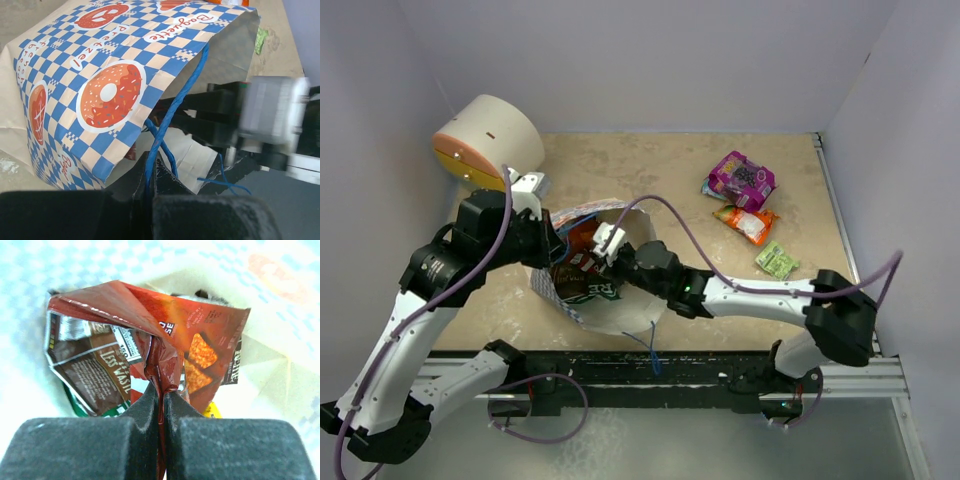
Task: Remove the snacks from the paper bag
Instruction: Take out the snack from the paper bag, then place the snack at the center of the board.
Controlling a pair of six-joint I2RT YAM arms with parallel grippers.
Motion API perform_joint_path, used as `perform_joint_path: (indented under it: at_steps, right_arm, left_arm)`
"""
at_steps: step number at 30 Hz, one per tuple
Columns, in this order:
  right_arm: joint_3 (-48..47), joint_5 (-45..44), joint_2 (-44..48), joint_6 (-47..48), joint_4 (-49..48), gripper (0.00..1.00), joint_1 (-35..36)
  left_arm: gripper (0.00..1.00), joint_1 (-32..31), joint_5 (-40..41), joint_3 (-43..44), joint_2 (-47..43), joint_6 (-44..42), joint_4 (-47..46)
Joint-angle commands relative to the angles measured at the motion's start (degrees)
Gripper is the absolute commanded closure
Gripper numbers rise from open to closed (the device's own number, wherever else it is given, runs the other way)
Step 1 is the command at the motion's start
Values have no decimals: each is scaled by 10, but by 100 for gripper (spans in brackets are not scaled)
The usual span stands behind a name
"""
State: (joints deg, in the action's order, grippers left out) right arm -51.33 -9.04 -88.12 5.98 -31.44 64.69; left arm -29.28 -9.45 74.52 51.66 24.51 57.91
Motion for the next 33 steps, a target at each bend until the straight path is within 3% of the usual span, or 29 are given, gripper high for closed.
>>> perform_joint_path:
  at_steps: [1, 11, 20, 27, 31, 33]
  right_arm:
    - [2, 33, 79, -36, 17, 100, -3]
    - [-57, 42, 254, -98, 230, 100, -3]
    - [-208, -10, 408, -165, 490, 100, -3]
    - [-324, -275, 410, -240, 620, 100, -3]
    - [-361, -495, 358, -270, 696, 100, -3]
    - [-366, -562, 321, -274, 732, 100, -9]
  left_arm:
    - [100, 0, 33, 17, 2, 33, -18]
    - [100, 0, 52, 85, 61, 57, -5]
    - [100, 0, 51, 72, 69, 66, -17]
    - [100, 0, 67, 75, 68, 70, -6]
    - [100, 0, 77, 81, 69, 63, 7]
    - [100, 0, 86, 82, 69, 60, 12]
